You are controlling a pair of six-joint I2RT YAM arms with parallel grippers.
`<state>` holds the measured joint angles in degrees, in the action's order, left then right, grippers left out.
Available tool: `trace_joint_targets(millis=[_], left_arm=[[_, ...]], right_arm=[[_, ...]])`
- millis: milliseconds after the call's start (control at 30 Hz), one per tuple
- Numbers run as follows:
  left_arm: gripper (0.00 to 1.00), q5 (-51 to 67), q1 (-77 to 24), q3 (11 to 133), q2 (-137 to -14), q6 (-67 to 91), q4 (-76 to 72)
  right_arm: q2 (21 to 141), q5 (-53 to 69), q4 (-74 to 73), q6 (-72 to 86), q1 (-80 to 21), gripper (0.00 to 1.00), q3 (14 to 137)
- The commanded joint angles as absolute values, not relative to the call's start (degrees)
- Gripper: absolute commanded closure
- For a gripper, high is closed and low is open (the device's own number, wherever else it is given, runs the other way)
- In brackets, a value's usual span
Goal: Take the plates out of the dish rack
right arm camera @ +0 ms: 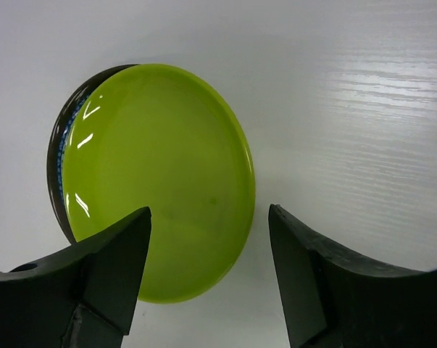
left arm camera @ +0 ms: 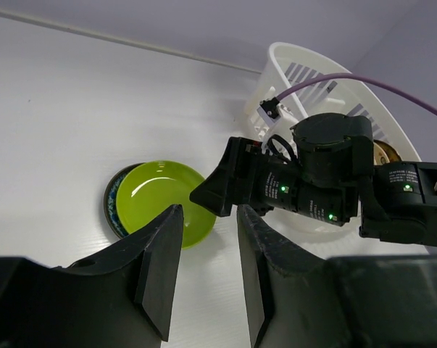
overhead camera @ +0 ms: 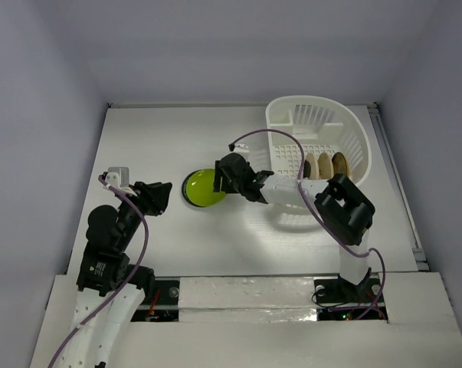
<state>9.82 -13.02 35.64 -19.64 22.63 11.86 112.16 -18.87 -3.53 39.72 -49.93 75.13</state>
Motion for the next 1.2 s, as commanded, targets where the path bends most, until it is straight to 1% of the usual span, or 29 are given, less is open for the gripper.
trace_joint_targets(millis=[0, 67, 100, 167, 200, 233, 267, 300, 333, 367, 467, 500, 533, 600, 633, 667, 800, 900, 933, 1033, 1167], left_arm=[[0.67, 9.76, -12.83, 37.09, -18.90, 22.85, 9.76], [0.67, 10.02, -12.83, 37.09, -18.98, 22.85, 9.75], [0.67, 10.02, -12.83, 37.00, -18.90, 22.85, 9.76], [0.67, 10.02, -12.83, 37.00, -18.81, 22.85, 9.67], [0.67, 9.93, -12.83, 37.09, -18.72, 22.85, 9.67], [0.67, 10.11, -12.83, 37.00, -18.63, 22.85, 9.75], [0.67, 10.02, -12.83, 37.00, -18.63, 22.85, 9.76], [0.67, 10.11, -12.83, 37.00, -18.55, 22.85, 9.67], [0.67, 10.11, -12.83, 37.00, -18.37, 22.85, 9.67], [0.67, 10.11, -12.83, 37.00, -18.37, 22.85, 9.67], [0.67, 10.37, -12.83, 37.00, -18.28, 22.85, 9.49], [0.67, 10.28, -12.83, 37.00, -18.19, 22.85, 9.49], [0.67, 10.37, -12.83, 37.00, -18.19, 22.85, 9.49], [0.67, 10.46, -13.36, 36.91, -18.19, 22.85, 9.58], [0.67, 10.37, -13.36, 36.91, -18.19, 22.85, 9.49], [0.67, 10.46, -13.36, 36.91, -18.19, 22.85, 9.49], [0.67, 10.28, -13.36, 37.00, -17.84, 22.85, 9.58], [0.67, 10.20, -13.36, 36.91, -17.40, 22.85, 9.58], [0.67, 10.20, -13.88, 36.91, -17.23, 22.94, 9.67], [0.67, 10.11, -13.89, 36.91, -16.88, 22.94, 9.67], [0.67, 10.11, -13.89, 36.91, -16.70, 22.94, 9.67]], right_arm=[[105.57, -19.16, -4.57, 34.99, -49.92, 0.28, 74.88], [100.48, -21.61, -6.41, 32.97, -49.92, 0.28, 74.62], [98.46, -22.75, -7.81, 32.18, -49.92, 0.29, 74.36], [92.39, -27.40, -9.92, 29.90, -49.31, 0.41, 73.92], [90.20, -28.81, -12.11, 29.27, -48.70, 0.53, 73.48], [88.17, -31.53, -13.52, 28.75, -47.82, 0.77, 72.95], [84.06, -33.29, -15.10, 28.13, -45.46, 0.87, 71.82], [82.11, -35.22, -16.68, 27.95, -44.05, 0.95, 71.11], [80.09, -38.20, -19.57, 27.60, -42.38, 1.00, 70.23], [76.85, -39.02, -20.99, 26.73, -38.80, 1.00, 68.75], [74.10, -42.88, -28.19, 25.23, -34.90, 1.00, 67.77], [73.74, -44.20, -31.61, 25.14, -33.50, 0.96, 67.76], [73.83, -46.04, -32.95, 25.05, -32.96, 0.79, 67.85], [74.61, -46.75, -35.06, 24.26, -31.56, 0.60, 68.03], [75.75, -46.76, -35.85, 23.82, -31.55, 0.48, 67.94], [76.46, -46.32, -36.29, 23.12, -30.77, 0.46, 68.11], [79.89, -43.86, -36.91, 20.93, -29.62, 0.46, 69.08], [83.22, -44.12, -37.79, 19.87, -29.09, 0.51, 70.31], [84.02, -45.51, -39.01, 19.95, -29.09, 0.54, 70.66], [86.30, -47.72, -39.99, 19.78, -28.48, 0.62, 71.54], [87.80, -46.93, -39.90, 18.46, -28.48, 0.70, 71.98]])
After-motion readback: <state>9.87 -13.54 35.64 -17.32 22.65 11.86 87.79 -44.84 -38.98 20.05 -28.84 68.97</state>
